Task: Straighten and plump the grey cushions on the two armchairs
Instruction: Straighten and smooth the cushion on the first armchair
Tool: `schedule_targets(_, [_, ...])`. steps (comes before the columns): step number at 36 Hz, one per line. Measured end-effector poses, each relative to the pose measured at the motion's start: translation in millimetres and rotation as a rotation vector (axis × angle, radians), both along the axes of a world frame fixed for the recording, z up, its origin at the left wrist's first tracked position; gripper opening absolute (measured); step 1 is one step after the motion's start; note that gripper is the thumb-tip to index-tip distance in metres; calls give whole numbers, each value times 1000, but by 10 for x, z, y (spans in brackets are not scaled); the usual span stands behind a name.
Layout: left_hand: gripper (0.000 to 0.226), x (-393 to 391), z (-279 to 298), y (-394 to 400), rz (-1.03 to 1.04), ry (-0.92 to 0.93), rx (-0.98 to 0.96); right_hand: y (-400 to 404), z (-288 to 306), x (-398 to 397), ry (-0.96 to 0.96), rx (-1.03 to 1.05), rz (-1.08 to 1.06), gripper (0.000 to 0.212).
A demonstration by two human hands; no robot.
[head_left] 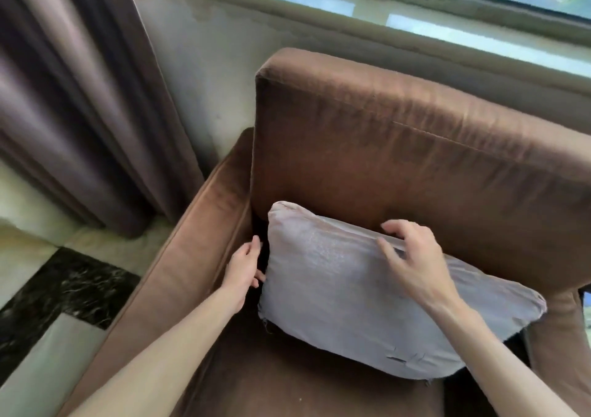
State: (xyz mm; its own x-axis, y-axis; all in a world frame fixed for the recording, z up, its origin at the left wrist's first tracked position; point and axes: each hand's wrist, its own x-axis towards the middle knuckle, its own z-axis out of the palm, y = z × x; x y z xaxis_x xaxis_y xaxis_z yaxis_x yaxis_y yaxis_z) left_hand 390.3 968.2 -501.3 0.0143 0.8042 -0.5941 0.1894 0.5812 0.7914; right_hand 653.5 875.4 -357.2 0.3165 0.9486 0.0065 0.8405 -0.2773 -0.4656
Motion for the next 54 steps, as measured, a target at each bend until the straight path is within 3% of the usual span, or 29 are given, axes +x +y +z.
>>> schedule_targets(4, [59,-31,-462,-202,34,-27,-137,538,-96,-659,119,9,208,36])
schedule_targets(9, [63,-53,-881,-371,52,-87,-306,1059,-304,-1127,47,-108,344,59])
schedule_targets(12, [69,-9,-1074,-418,87,-189,-370,1194,-455,-1229,-14,-145,324,43])
schedule_targets(16, [81,77,-1254,-457,172,-284,-354,1153,-575,-1184,52,-10,306,22])
schedule_targets(24, [92,87,-1557,-476,165,-173,-250,1163,-563,-1143,218,270,228,10])
schedule_targets(29, [91,70,-1568,-532,111,-137,-214,1140,-572,-1111,242,235,248,10])
schedule_targets(35, [83,38,-1633,-620,58,42,-182,1141,-566,-1079,269,281,205,12])
schedule_targets(38, [80,35,-1659,-650,95,3,-225,1125,-547,-1087,294,233,220,12])
schedule_targets(42, [84,22,-1536,-552,120,-90,-288,1137,-443,-998,353,-9,277,12])
schedule_targets(44, [88,-11,-1400,-507,71,-55,-268,1107,-366,-855,412,-40,246,16])
schedule_targets(46, [75,-56,-1203,-447,29,-12,-217,1000,-299,-667,450,-21,208,23])
schedule_targets(54, [35,52,216,82,-170,-141,332,60,-156,359,172,-40,59,31])
